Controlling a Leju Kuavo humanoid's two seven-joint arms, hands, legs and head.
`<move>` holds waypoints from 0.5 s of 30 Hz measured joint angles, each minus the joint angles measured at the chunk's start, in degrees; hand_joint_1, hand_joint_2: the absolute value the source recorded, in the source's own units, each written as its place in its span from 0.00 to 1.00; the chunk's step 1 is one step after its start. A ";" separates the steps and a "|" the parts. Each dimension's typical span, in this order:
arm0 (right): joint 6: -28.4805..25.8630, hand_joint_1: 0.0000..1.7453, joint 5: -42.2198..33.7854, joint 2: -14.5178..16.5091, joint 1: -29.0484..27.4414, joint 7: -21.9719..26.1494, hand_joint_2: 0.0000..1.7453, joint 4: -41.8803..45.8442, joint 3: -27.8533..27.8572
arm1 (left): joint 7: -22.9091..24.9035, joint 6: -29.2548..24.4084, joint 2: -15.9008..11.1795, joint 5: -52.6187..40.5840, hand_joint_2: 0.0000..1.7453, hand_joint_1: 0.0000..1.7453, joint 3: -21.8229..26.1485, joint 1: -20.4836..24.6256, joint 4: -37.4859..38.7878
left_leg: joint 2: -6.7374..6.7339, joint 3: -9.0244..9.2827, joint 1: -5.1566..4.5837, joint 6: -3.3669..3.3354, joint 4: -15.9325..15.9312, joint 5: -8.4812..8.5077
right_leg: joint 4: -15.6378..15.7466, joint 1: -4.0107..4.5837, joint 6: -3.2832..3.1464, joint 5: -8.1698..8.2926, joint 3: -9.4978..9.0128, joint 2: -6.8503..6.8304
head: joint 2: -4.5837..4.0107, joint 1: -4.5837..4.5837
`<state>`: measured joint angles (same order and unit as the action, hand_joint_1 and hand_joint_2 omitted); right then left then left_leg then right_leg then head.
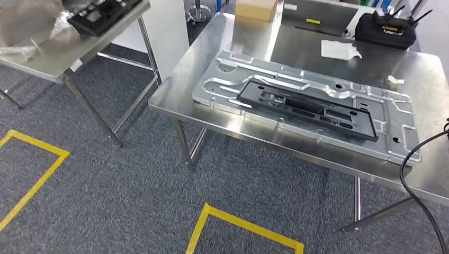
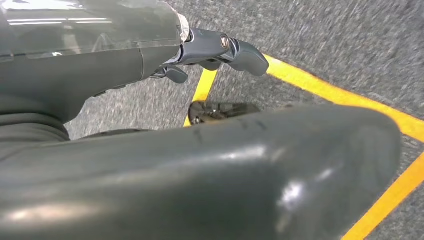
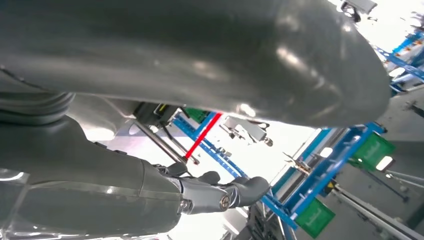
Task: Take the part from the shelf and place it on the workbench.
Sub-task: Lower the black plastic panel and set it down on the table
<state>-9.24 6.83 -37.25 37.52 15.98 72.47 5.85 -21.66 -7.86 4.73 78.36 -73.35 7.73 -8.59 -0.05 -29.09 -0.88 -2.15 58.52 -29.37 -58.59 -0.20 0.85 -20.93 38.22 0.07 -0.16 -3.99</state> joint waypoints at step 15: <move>-1.55 0.00 -1.99 -2.52 -2.85 0.71 0.00 -2.01 -0.16 | 0.54 0.16 0.32 -0.32 0.00 0.00 -0.02 0.49 -0.02 | -0.63 -8.30 0.57 0.65 0.31 7.77 | 0.45 -1.72 3.11 -8.18 -8.47 -0.14 | -0.01 -0.01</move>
<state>-10.79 4.84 -39.77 34.67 16.70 70.46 5.69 -21.12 -7.70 5.05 78.04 -73.37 8.22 -8.61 -0.67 -37.39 -0.31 -1.50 58.83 -21.60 -58.13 -1.92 3.96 -29.11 29.75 -0.07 -0.17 -4.00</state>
